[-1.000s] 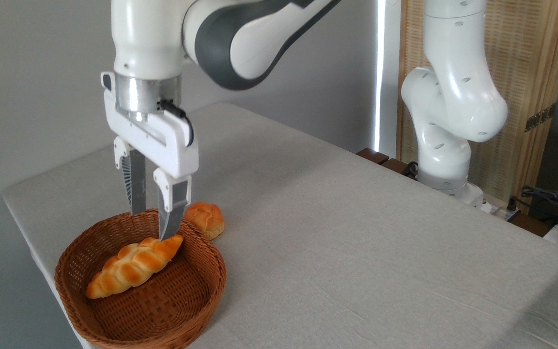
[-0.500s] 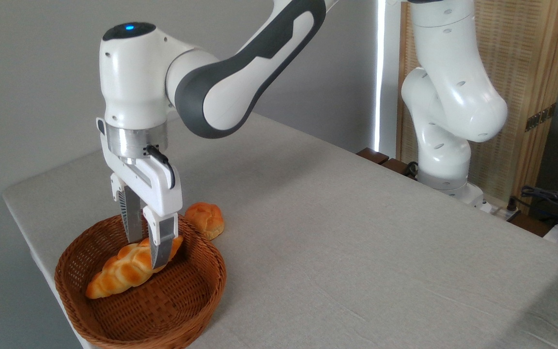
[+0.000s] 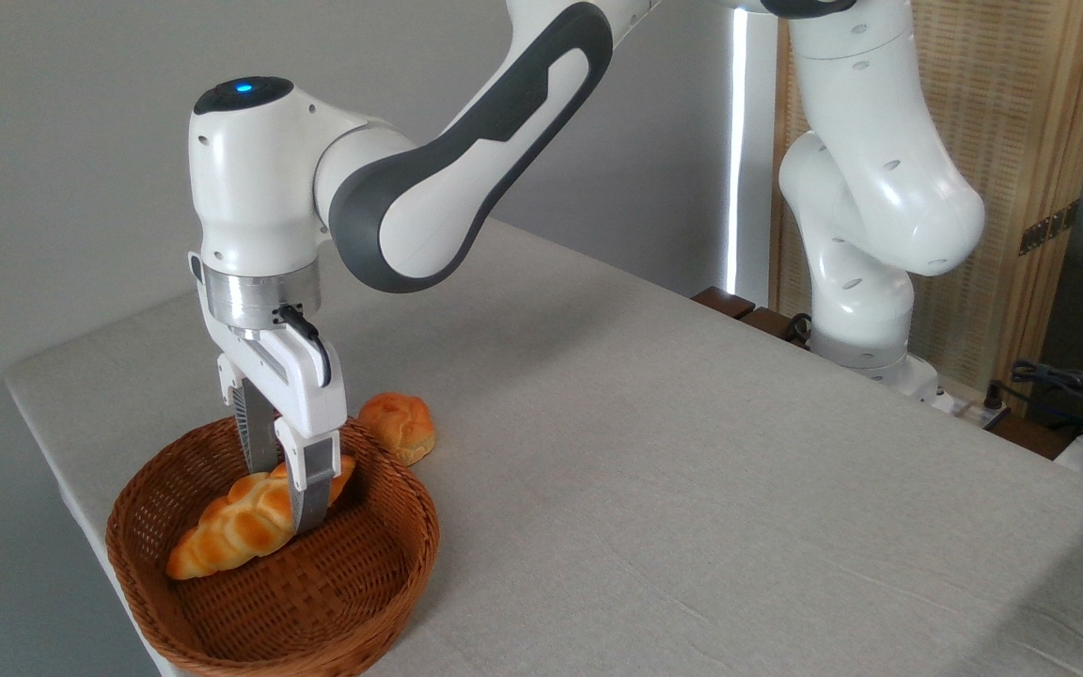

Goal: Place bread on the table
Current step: 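Close the gripper on the braided bread roll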

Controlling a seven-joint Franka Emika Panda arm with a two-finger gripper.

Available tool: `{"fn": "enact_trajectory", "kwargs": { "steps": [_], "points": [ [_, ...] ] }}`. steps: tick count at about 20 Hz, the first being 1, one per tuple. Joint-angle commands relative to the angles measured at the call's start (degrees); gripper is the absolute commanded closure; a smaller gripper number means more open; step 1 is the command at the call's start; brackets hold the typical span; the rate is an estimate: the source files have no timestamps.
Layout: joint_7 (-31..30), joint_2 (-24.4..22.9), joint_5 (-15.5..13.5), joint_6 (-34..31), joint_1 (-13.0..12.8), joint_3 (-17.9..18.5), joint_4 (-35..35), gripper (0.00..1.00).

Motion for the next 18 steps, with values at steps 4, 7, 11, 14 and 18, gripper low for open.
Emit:
{"fn": "enact_trajectory", "kwargs": {
  "steps": [4,7,11,14,18],
  "points": [
    [0.7,-0.1,0.6,0.0,0.1,0.4,1.2,0.54],
    [0.8,-0.3,0.6,0.0,0.1,0.4,1.2,0.54],
    [0.6,-1.5,0.5,0.0,0.4,0.8,1.3,0.52],
    [0.3,-3.4,0.5,-0.1,0.8,0.8,1.3,0.52],
    [0.6,-6.3,0.5,-3.6,0.9,2.3,1.3,0.52]
  ]
}}
